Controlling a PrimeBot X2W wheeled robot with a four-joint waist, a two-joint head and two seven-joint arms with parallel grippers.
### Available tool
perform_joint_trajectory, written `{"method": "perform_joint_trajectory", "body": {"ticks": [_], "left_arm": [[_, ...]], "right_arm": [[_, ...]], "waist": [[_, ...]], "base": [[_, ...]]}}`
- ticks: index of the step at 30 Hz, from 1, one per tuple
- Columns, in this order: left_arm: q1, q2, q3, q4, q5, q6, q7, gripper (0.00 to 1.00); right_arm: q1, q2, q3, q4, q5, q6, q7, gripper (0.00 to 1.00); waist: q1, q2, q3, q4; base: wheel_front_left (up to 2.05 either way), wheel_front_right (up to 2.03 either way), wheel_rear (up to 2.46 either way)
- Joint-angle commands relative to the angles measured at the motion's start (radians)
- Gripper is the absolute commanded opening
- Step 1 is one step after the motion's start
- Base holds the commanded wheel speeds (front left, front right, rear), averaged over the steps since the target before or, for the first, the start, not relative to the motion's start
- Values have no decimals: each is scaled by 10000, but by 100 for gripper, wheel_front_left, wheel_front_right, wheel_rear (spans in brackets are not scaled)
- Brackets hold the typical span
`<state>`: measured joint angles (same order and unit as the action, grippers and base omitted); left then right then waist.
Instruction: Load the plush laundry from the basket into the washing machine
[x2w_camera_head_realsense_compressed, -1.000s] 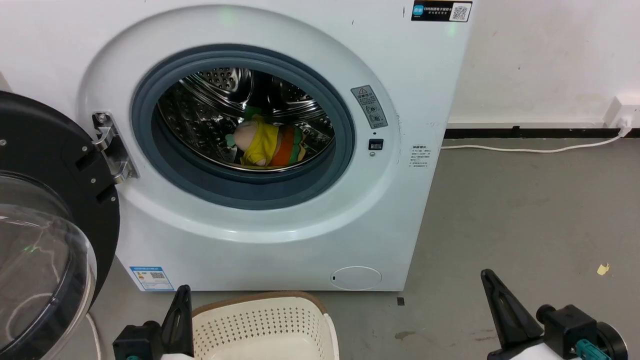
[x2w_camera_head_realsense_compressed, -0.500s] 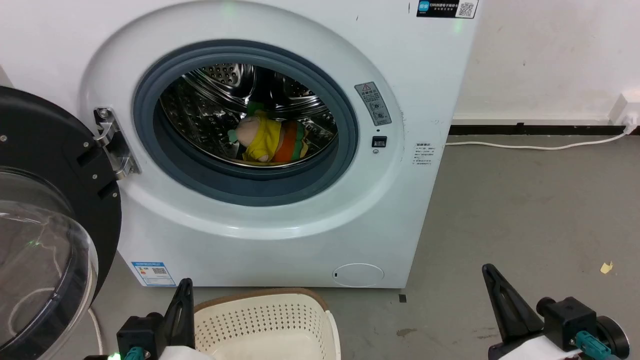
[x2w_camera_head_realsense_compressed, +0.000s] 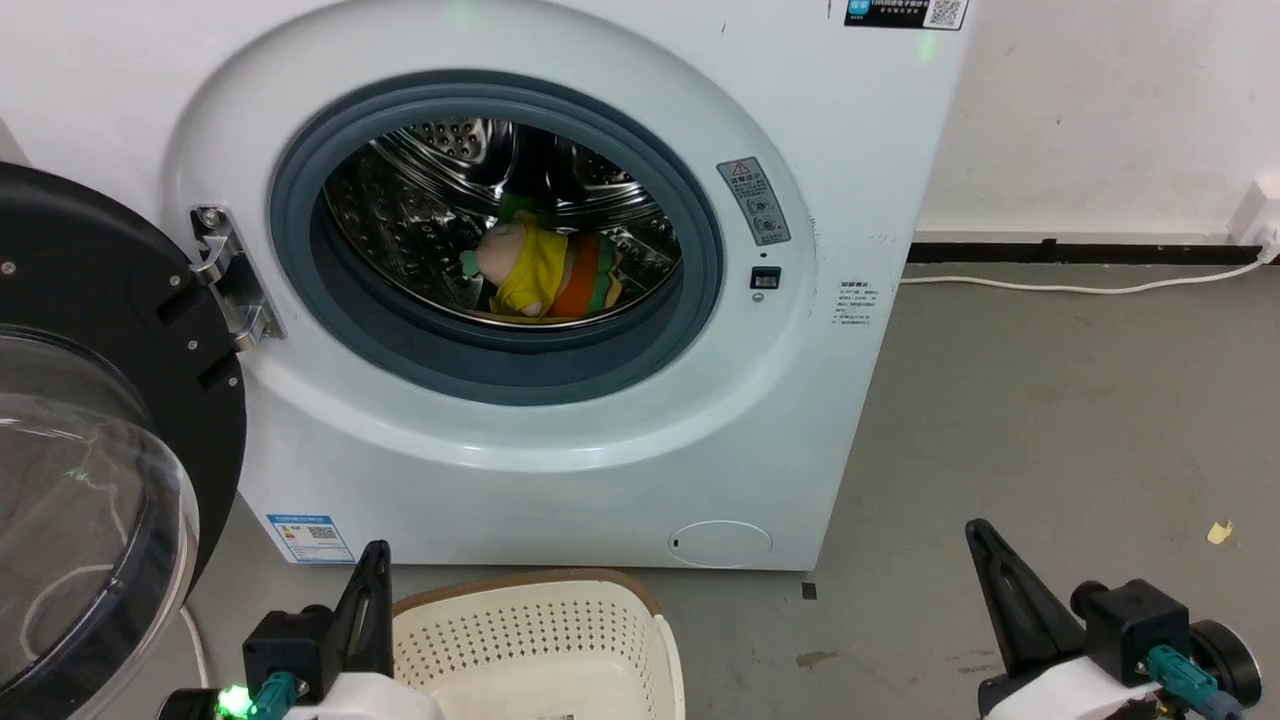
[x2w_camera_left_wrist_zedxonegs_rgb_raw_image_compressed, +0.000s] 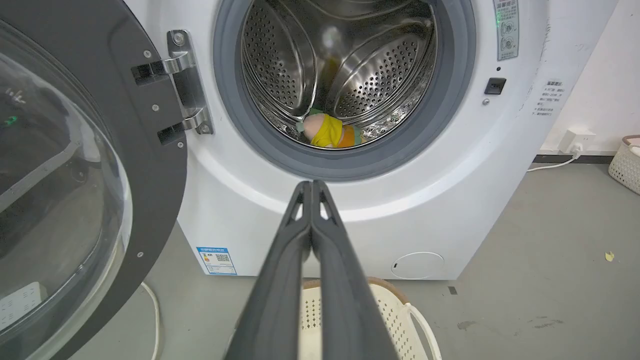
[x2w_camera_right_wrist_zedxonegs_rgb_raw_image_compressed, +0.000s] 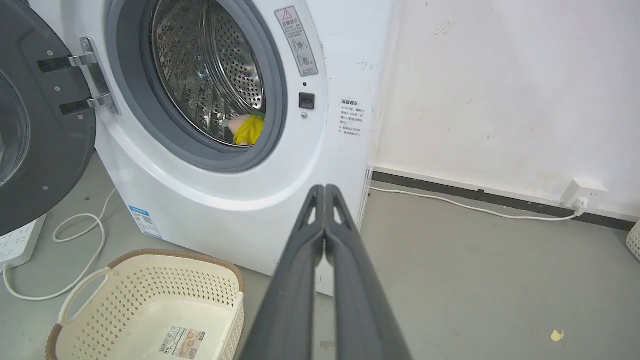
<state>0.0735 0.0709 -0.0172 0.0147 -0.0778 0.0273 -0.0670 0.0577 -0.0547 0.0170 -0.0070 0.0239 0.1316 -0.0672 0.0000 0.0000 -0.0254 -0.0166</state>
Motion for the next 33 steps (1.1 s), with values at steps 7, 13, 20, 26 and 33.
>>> {"method": "perform_joint_trajectory", "body": {"ticks": [7,13,20,26,33], "left_arm": [[-326,-88,76,-73,261,-99,189,0],[-447,-123,104,-95,414,-151,332,0],[-569,-159,133,-117,568,-203,475,0],[-673,-189,157,-136,700,-247,598,0],[-735,-206,172,-147,778,-273,670,0]], "right_arm": [[-256,37,-65,41,-107,-8,189,0],[-351,39,-96,49,-146,-8,332,0],[-447,42,-127,58,-185,-9,476,0],[-528,44,-154,66,-219,-9,599,0],[-577,45,-170,70,-239,-9,672,0]], "waist": [[0,0,63,42],[0,0,120,79],[0,0,176,116],[0,0,225,148],[0,0,254,166]], "base": [[0,0,0],[0,0,0],[0,0,0],[0,0,0],[0,0,0]]}}
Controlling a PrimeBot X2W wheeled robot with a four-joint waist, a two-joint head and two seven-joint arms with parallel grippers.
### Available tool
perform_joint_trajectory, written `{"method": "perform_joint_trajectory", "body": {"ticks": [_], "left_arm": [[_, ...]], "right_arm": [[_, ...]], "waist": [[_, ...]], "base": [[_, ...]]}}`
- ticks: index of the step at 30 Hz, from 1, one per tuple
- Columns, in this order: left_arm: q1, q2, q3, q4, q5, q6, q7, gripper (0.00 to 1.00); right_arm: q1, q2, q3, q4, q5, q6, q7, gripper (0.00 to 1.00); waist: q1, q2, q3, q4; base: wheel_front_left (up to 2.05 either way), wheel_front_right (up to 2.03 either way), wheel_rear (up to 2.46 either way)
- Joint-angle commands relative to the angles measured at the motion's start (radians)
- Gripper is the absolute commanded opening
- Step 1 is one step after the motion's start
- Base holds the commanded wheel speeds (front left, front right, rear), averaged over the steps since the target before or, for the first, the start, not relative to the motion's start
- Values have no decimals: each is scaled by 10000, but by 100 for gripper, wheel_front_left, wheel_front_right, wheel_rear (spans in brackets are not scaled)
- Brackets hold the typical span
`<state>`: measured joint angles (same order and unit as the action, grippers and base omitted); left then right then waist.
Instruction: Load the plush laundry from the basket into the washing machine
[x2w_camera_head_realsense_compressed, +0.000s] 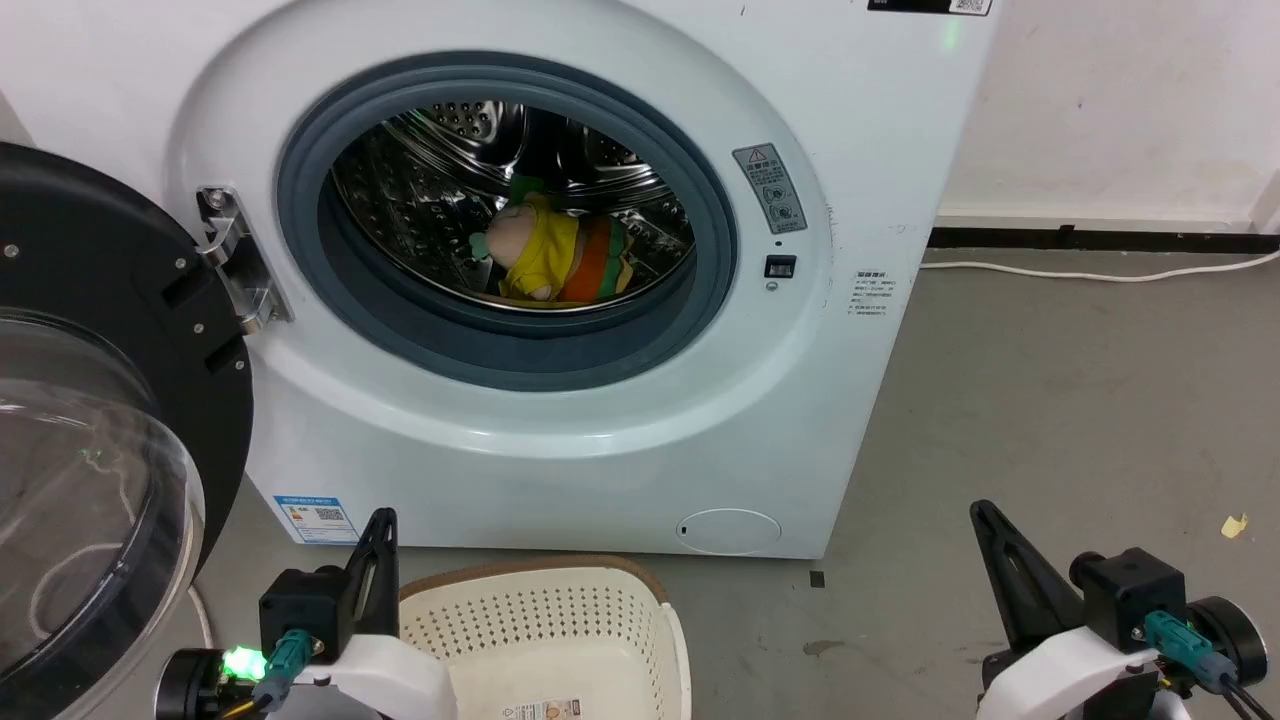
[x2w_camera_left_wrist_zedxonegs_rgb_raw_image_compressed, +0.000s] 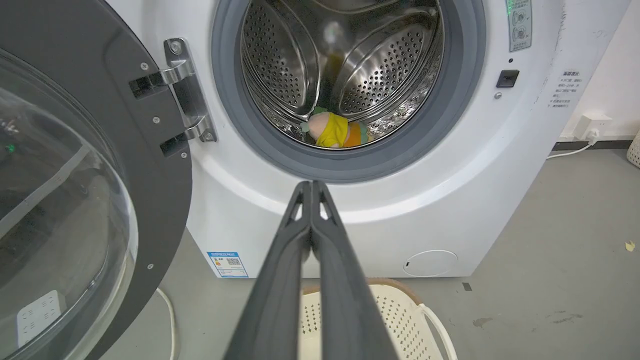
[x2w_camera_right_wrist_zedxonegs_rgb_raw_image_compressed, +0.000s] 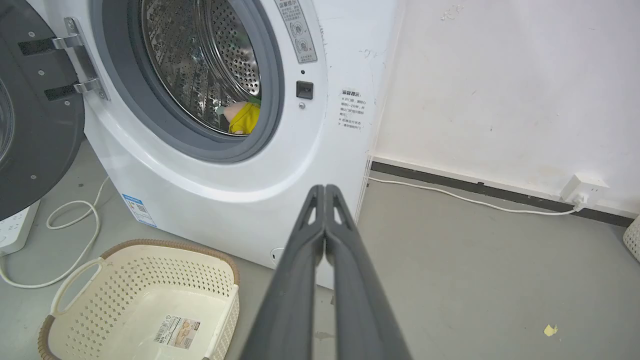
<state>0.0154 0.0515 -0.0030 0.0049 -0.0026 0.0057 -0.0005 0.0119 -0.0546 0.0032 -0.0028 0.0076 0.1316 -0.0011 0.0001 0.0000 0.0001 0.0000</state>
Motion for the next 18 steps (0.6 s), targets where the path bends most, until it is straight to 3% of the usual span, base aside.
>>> {"method": "perform_joint_trajectory", "body": {"ticks": [1,18], "left_arm": [[-154,-13,30,-49,26,-57,5,0],[-154,-13,30,-49,26,-57,5,0]], "right_arm": [[-119,43,-32,28,-76,-9,11,0],[-119,43,-32,28,-76,-9,11,0]], "waist": [[-1,0,-1,0],[-1,0,-1,0]], "base": [[0,0,0],[0,0,0]]}}
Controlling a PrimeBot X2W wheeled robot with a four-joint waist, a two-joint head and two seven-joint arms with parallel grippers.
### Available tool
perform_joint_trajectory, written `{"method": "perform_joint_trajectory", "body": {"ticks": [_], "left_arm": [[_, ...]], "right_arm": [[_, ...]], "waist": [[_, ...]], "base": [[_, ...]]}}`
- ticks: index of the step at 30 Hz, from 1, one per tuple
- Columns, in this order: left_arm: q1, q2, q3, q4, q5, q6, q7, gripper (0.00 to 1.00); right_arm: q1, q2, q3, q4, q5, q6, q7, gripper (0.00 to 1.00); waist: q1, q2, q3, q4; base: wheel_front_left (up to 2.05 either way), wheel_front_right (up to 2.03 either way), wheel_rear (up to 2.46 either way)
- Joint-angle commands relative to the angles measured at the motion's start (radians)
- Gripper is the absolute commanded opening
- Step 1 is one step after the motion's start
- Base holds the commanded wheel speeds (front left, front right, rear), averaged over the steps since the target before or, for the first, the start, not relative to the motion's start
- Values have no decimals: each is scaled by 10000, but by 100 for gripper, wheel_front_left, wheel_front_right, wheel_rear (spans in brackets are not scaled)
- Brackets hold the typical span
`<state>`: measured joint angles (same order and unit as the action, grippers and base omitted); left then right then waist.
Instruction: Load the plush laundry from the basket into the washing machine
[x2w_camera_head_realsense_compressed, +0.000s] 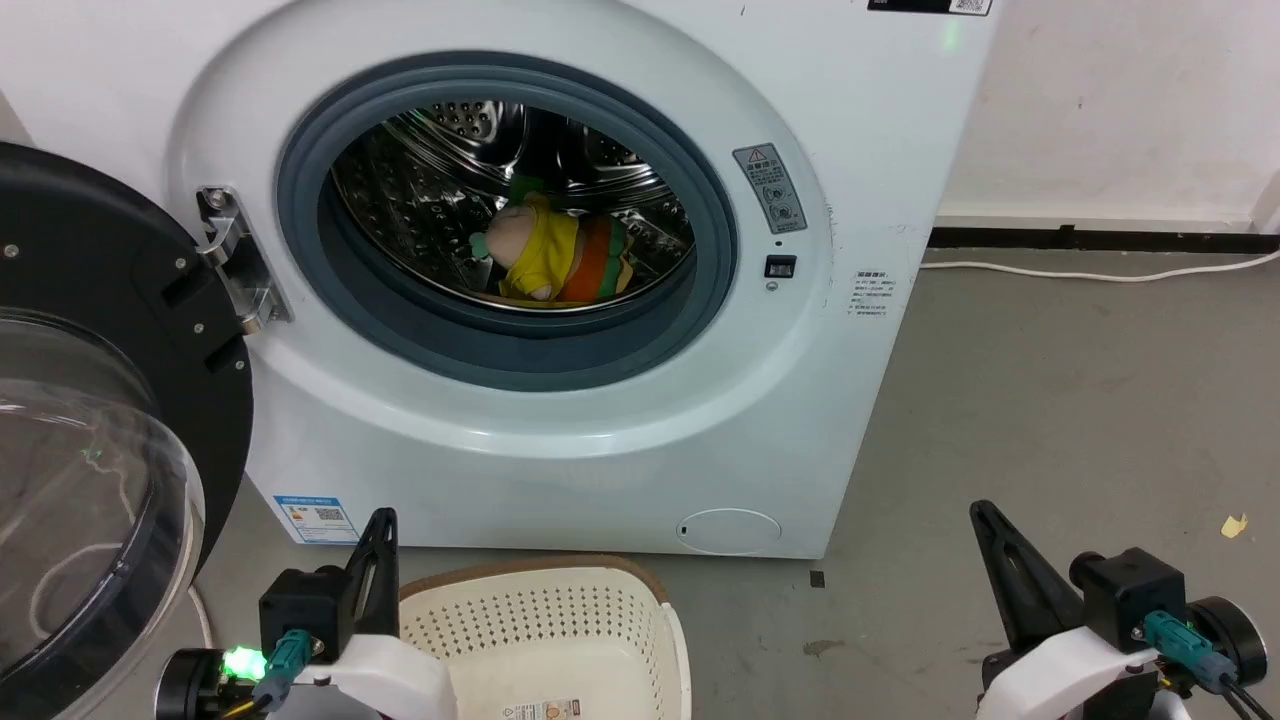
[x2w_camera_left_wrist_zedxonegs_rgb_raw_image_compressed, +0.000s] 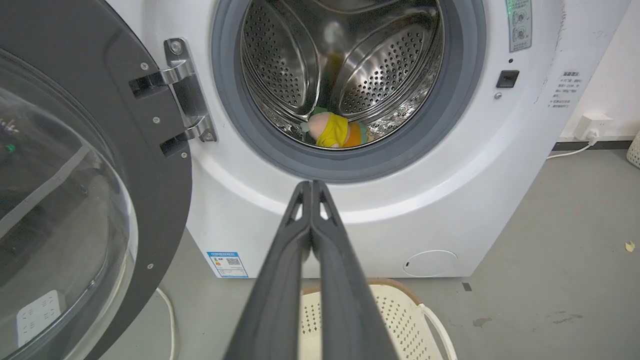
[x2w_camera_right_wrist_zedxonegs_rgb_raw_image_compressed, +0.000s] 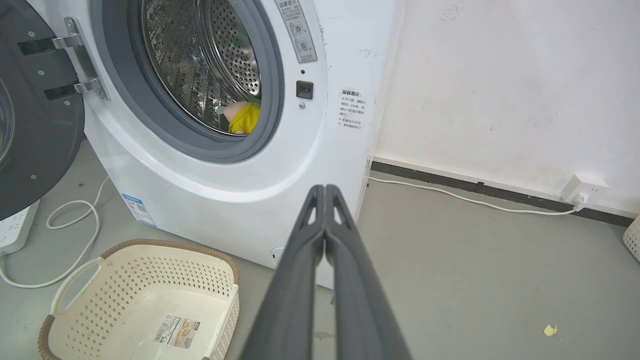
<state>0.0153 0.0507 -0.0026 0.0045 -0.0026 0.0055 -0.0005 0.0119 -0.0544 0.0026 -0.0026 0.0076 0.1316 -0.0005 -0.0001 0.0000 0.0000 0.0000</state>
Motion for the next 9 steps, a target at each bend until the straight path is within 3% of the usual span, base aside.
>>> {"method": "perform_joint_trajectory", "body": {"ticks": [1,9], "left_arm": [[-153,-5,26,-45,26,-55,5,0],[-153,-5,26,-45,26,-55,5,0]], "right_arm": [[-119,41,-26,26,-76,-9,5,0],[-119,41,-26,26,-76,-9,5,0]], "waist": [[1,0,0,0],[1,0,0,0]], "base": [[0,0,0],[0,0,0]]}}
